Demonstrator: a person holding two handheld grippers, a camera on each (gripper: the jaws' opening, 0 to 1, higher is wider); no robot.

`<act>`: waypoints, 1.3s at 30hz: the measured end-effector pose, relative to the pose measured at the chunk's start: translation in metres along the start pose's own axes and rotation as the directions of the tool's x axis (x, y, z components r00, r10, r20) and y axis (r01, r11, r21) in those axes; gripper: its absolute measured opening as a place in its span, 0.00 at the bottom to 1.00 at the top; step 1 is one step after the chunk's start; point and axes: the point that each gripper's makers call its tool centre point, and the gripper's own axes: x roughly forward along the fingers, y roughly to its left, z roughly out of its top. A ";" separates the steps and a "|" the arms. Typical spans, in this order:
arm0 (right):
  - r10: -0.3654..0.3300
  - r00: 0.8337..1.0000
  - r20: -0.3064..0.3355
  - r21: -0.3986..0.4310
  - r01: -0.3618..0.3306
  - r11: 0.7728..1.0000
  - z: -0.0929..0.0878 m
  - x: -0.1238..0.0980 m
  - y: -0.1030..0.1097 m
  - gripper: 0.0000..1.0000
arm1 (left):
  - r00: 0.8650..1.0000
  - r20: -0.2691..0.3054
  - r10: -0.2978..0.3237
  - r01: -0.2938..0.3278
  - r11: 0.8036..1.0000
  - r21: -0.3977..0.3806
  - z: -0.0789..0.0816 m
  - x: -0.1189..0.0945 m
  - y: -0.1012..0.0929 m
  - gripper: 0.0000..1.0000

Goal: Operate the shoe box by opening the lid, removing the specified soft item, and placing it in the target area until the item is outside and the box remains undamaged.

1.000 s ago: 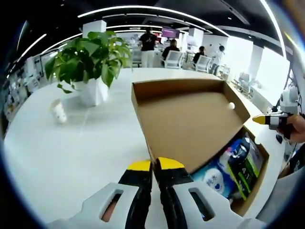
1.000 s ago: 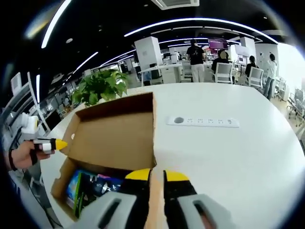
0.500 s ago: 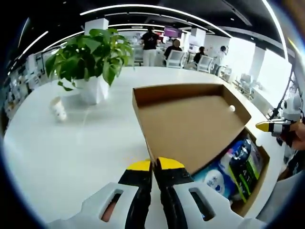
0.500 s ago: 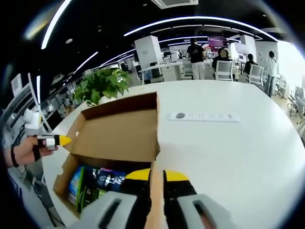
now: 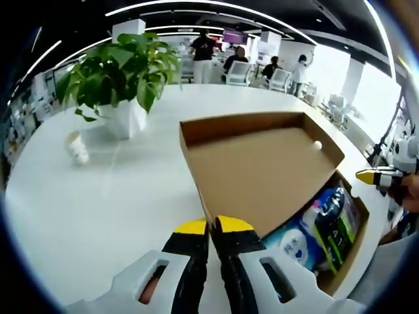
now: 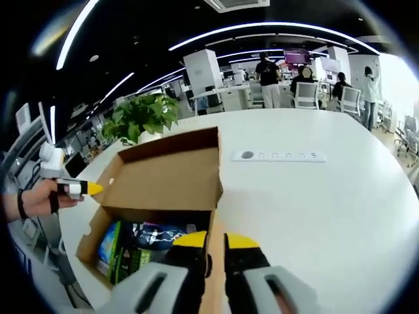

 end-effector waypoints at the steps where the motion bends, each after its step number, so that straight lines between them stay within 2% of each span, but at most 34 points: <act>1: -0.001 1.000 0.000 0.000 0.001 1.000 -0.001 -0.001 0.000 0.05 | 1.000 -0.005 -0.002 0.002 1.000 0.003 0.000 0.000 0.000 0.02; 10: 0.005 1.000 0.001 -0.009 -0.005 1.000 -0.007 -0.008 0.009 0.05 | 0.998 -0.056 -0.023 0.022 1.000 -0.004 0.000 0.003 0.001 0.02; 15: 0.012 1.000 -0.004 0.001 -0.012 1.000 -0.015 -0.015 0.014 0.04 | 0.997 -0.077 -0.026 0.027 0.999 0.019 -0.001 0.003 0.001 0.03; 25: 0.029 0.999 -0.018 0.006 -0.029 1.000 -0.030 -0.025 0.023 0.04 | 0.990 -0.131 -0.043 0.042 0.999 -0.006 -0.003 0.005 0.001 0.03; 33: 0.036 0.999 -0.010 0.000 -0.036 0.999 -0.033 -0.031 0.031 0.04 | 0.985 -0.155 -0.069 0.067 0.998 -0.018 -0.003 0.007 0.003 0.03; 39: 0.048 0.999 -0.011 -0.007 -0.048 0.999 -0.039 -0.035 0.039 0.04 | 0.984 -0.165 -0.061 0.063 0.998 0.010 -0.003 0.008 0.003 0.04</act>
